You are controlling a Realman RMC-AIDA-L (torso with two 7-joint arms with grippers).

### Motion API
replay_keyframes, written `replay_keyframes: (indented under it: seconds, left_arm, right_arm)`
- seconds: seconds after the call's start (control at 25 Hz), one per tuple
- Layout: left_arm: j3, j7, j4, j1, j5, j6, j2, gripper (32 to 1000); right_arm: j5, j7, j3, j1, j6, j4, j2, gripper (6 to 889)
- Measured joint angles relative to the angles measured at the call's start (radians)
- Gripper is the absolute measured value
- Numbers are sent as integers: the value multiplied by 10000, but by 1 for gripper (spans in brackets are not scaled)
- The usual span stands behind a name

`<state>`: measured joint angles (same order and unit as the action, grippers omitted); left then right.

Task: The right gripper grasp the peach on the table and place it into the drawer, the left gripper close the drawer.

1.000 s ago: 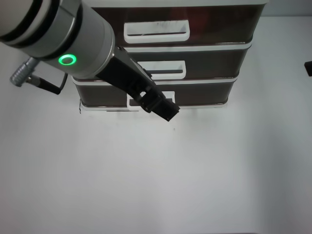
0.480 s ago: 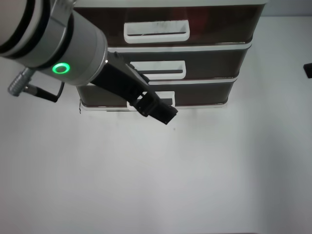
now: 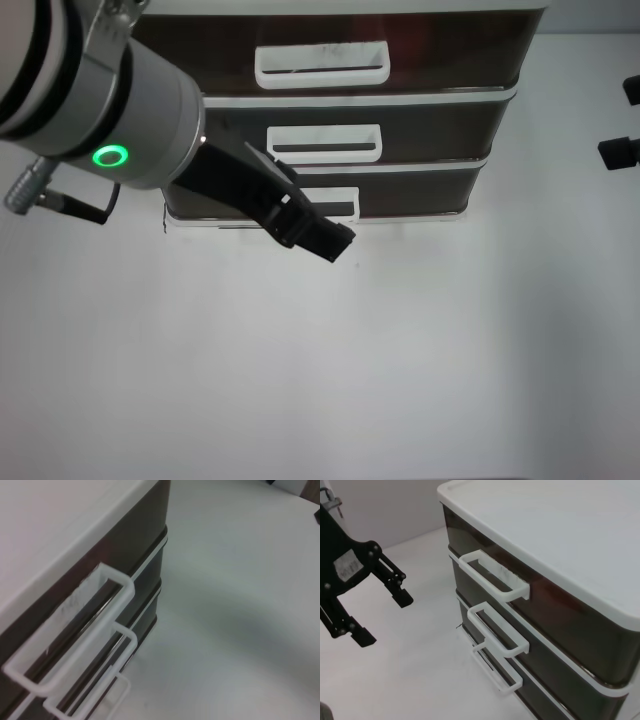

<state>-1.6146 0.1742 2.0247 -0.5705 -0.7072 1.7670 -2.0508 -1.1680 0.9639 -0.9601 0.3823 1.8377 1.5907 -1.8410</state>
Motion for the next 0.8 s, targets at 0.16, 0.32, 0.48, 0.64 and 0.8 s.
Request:
replay_keyframes:
  seconds: [0.16, 0.32, 0.48, 0.64, 0.8]
  left_arm:
    - [-21, 113, 1, -22, -7, -179, 0, 856]
    - [9, 84, 13, 98, -17, -287, 8, 856]
    - [31, 86, 17, 254, -17, -299, 8, 856]
    - [168, 135, 12, 372, -28, -408, 11, 856]
    - [231, 262, 3, 394, -31, -678, 11, 856]
  right_arm:
    - [5, -66, 38, -73, 10, 114, -17, 864]
    - [6, -89, 49, -101, 15, 257, -53, 864]
    - [4, -114, 59, -112, 16, 276, -128, 864]
    - [0, 92, 195, -117, -1, 223, -200, 865]
    - [10, 261, 556, -170, -12, 101, -237, 865]
